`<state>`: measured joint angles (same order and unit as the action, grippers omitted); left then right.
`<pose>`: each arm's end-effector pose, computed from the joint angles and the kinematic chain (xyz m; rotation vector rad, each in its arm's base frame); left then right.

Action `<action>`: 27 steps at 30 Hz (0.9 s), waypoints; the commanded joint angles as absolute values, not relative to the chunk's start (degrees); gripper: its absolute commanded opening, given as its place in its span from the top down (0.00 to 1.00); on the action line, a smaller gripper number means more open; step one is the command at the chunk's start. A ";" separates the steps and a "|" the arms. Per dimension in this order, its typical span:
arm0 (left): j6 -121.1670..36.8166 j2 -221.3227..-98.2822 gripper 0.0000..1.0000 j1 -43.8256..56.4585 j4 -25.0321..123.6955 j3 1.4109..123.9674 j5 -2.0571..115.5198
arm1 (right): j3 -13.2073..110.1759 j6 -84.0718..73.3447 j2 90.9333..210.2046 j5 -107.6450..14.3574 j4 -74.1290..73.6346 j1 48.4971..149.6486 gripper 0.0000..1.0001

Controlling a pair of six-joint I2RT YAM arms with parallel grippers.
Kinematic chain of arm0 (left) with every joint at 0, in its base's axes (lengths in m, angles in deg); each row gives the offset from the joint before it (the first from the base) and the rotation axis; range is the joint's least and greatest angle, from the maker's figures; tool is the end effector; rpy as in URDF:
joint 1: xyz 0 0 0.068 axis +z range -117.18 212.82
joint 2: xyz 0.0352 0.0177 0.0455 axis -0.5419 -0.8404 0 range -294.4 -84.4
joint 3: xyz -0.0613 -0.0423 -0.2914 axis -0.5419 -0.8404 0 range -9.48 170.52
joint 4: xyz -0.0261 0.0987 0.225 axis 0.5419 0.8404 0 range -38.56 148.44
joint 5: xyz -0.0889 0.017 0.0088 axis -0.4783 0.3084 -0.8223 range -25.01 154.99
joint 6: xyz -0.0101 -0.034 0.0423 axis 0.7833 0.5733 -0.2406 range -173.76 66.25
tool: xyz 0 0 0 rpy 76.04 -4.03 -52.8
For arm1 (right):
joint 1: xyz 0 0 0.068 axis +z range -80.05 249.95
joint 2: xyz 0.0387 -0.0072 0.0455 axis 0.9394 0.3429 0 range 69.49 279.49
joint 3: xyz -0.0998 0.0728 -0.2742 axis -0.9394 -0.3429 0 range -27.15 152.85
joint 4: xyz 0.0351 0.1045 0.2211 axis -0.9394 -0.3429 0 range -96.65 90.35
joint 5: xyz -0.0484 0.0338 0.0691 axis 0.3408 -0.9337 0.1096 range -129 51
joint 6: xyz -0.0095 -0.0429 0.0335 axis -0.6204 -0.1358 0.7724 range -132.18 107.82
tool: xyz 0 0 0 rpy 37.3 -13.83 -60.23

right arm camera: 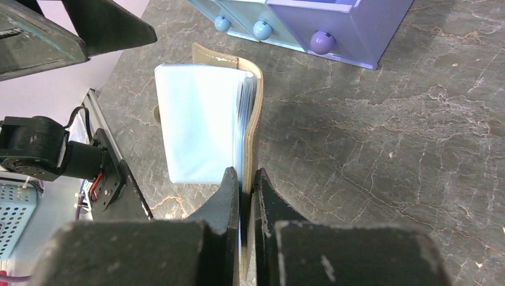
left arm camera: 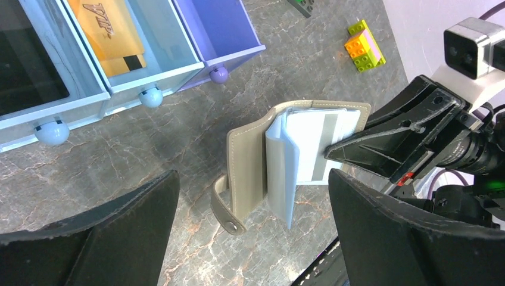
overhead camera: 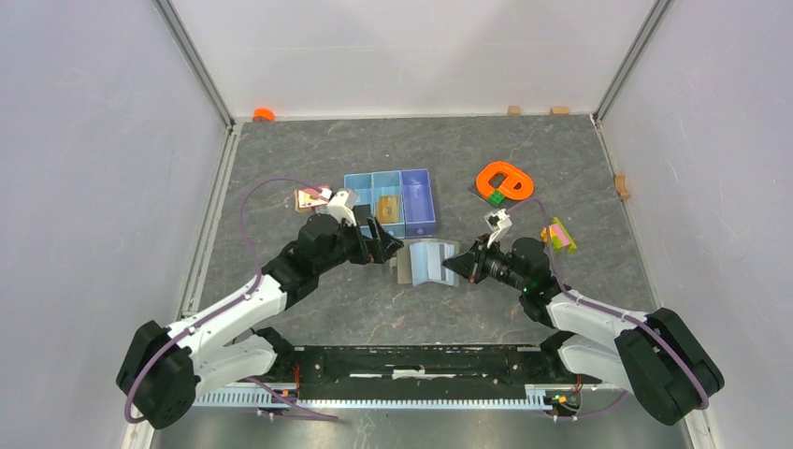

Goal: Take the credit cards out of the card holder
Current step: Remove the credit card from the card holder.

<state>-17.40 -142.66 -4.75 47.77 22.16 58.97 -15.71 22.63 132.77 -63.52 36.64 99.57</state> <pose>0.1568 -0.1254 0.2699 0.0950 2.0913 -0.9211 0.1502 0.1034 0.2026 -0.2345 1.9719 1.1536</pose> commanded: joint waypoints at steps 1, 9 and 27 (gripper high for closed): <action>-20.26 -143.76 0.00 -4.46 43.49 21.37 56.91 | -14.62 22.90 132.21 -65.19 41.15 99.48 1.00; -21.15 -149.56 0.00 -5.96 39.14 22.90 49.74 | -15.56 24.87 132.40 -70.69 46.74 99.45 1.00; -23.53 -153.31 0.26 -7.54 46.85 27.43 53.87 | -15.32 24.68 131.59 -71.40 46.34 99.48 1.00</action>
<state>-21.09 -153.08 -7.46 45.11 24.19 51.65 -15.77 25.45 133.65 -71.54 45.23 99.55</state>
